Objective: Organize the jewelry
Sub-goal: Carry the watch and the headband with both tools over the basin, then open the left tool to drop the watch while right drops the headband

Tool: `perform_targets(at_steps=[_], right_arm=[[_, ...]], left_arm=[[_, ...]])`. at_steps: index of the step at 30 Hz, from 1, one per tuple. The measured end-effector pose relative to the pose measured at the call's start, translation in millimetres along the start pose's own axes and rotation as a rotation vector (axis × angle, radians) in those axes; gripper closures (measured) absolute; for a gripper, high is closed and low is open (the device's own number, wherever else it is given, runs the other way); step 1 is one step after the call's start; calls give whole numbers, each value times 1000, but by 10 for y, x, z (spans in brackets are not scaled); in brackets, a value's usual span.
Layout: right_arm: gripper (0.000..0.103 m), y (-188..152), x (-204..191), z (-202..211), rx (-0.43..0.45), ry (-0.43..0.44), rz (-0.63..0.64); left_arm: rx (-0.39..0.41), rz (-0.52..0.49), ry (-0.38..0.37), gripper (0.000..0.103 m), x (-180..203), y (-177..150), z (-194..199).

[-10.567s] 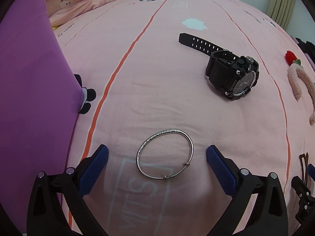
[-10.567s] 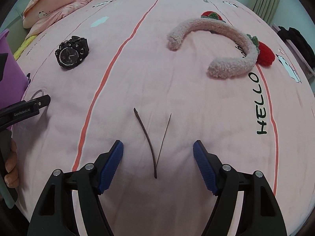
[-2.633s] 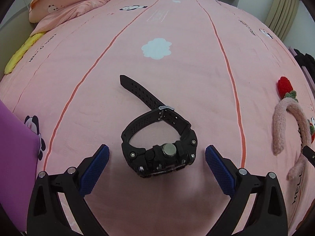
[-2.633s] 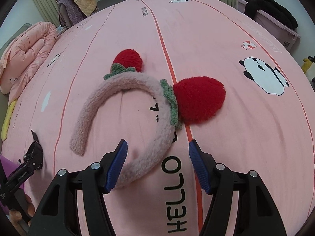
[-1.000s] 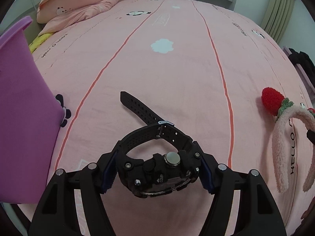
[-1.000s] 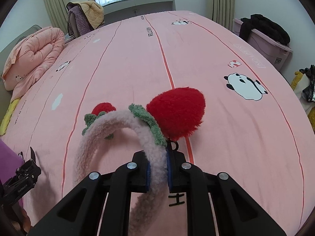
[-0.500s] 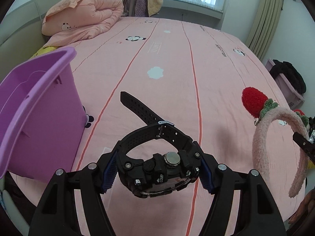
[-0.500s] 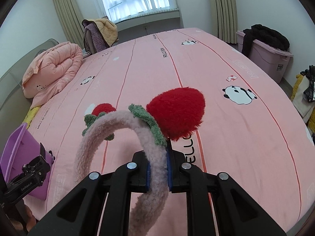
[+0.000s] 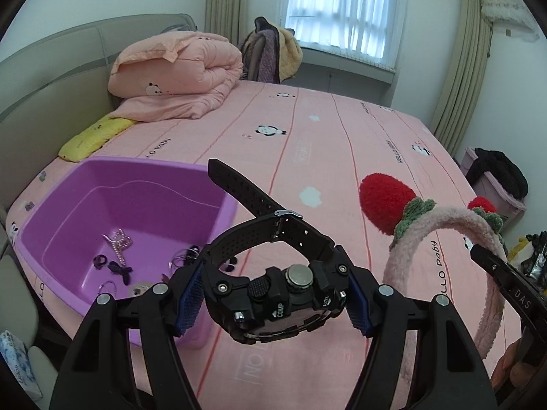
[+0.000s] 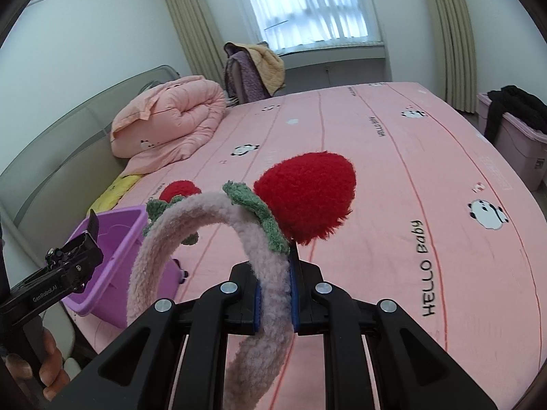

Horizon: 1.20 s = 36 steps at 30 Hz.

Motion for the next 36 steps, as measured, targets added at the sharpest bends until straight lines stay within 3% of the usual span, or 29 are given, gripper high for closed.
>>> perform_targets(at_steps=[10,19,29,36], right_arm=[[91,390,-1651,-581,-35,178,162],[90,379,-2661,-1253,-129,209,294],[90,202,-3037,-1952,-268,217,350],[87,23,-2979,-2073,-338,189,364]], left_arm=[[27,61,168,36,-1364,292,17],[-27,109,288,36,-2323,310,-311],[-107,177,329,36,-2876,187,-718],[-160,203,335,35,-2998,98,-861]])
Point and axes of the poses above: each gripper's, at about its wrist camera, not at the fingertips, and z roughly against the way its jaws point, x to its right, y to its top, the point moved 8 cm from there along -z, roughly the way its jaws point, and after that the axes turned 5 degrees about z, right-handed, at the moved point
